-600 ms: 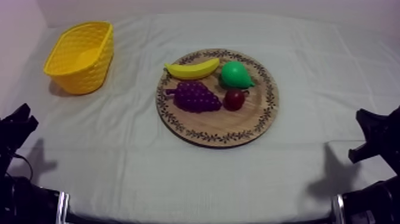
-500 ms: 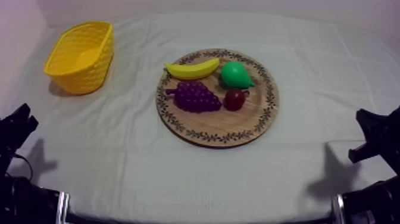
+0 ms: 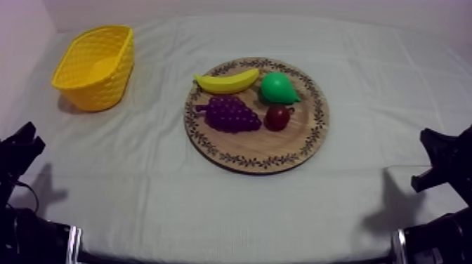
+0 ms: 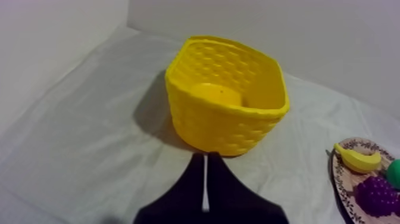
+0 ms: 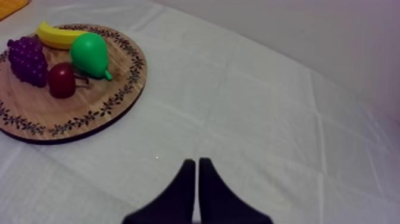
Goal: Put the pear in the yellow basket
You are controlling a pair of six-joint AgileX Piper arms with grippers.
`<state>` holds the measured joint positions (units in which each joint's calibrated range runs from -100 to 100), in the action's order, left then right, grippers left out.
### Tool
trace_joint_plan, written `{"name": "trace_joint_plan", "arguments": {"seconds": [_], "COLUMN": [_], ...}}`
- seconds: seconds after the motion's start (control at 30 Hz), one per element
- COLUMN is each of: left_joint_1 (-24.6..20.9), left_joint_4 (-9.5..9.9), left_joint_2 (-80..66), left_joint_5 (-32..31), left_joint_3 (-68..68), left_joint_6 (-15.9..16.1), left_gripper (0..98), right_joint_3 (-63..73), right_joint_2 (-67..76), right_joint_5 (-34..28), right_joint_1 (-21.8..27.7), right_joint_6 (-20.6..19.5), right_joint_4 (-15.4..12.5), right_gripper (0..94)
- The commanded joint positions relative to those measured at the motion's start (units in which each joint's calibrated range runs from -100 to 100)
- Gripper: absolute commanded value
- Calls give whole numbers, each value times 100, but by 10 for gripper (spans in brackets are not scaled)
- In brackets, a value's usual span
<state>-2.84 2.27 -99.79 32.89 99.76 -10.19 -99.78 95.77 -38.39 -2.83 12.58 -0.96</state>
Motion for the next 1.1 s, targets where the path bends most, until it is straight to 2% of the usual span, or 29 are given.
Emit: {"name": "trace_joint_plan", "arguments": {"seconds": [0.0,0.2,0.43,0.9,1.07], "left_joint_1": [-1,-1,-24,-28,43], "left_joint_4": [0,0,0,-4,-24], "left_joint_2": [-4,-4,-4,9,446], "left_joint_5": [1,1,-25,-23,53], "left_joint_3": [2,2,2,-20,-556], "left_joint_6": [0,-18,-262,68,247], "left_gripper": [1,24,14,0,0], "right_joint_3": [0,0,0,0,0], "right_joint_2": [-2,-2,-2,-2,-2], "right_joint_5": [0,0,0,0,0], "right_joint_1": [0,0,0,0,0], "right_joint_6": [0,0,0,0,0], "right_joint_4": [1,1,1,1,1], "right_gripper": [3,3,3,3,3]}}
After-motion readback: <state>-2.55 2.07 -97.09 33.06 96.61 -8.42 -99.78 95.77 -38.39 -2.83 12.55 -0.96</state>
